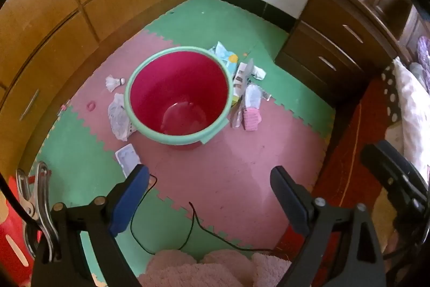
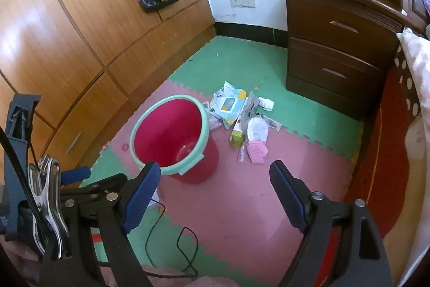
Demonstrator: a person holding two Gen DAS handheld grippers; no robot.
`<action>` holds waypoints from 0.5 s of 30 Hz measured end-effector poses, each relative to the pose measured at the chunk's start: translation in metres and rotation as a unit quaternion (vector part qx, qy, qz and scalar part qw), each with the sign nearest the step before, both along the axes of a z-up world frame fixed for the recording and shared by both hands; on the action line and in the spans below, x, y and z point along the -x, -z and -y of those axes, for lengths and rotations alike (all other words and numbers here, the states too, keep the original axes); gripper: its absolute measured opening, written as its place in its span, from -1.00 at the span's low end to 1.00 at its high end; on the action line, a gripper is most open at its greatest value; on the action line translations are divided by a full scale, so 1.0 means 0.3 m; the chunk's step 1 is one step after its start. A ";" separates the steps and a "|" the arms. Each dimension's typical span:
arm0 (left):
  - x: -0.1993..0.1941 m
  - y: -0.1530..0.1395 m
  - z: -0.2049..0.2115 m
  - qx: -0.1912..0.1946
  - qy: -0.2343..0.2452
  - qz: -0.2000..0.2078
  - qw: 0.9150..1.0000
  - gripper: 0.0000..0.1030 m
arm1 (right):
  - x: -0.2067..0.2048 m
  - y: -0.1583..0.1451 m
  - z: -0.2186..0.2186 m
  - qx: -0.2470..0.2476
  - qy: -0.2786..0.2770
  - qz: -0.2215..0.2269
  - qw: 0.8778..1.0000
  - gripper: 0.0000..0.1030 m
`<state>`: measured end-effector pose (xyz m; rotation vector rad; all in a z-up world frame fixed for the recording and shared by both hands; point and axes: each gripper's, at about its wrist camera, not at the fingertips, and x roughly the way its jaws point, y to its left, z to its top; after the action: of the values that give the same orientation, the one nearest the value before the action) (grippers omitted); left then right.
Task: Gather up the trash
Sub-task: 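Move the left tool toward the white plastic tray on the mat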
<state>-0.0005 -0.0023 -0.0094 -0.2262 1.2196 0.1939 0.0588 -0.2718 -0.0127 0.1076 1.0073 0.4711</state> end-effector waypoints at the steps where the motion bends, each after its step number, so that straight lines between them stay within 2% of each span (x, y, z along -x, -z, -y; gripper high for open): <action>1: 0.003 0.004 -0.005 -0.001 -0.006 -0.002 1.000 0.84 | -0.008 0.009 0.008 -0.003 -0.001 -0.002 1.000 0.67; 8: 0.012 0.014 -0.082 -0.016 -0.039 -0.007 0.999 0.78 | -0.042 0.058 0.037 -0.015 0.003 -0.017 1.000 0.67; 15: 0.023 0.032 -0.245 -0.009 -0.089 0.001 0.996 0.78 | -0.048 0.091 0.055 -0.001 0.018 -0.022 1.000 0.67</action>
<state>-0.0074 0.0712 -0.0191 -0.3195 1.1951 0.3604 0.0731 -0.2882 -0.0400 0.1383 1.0459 0.4397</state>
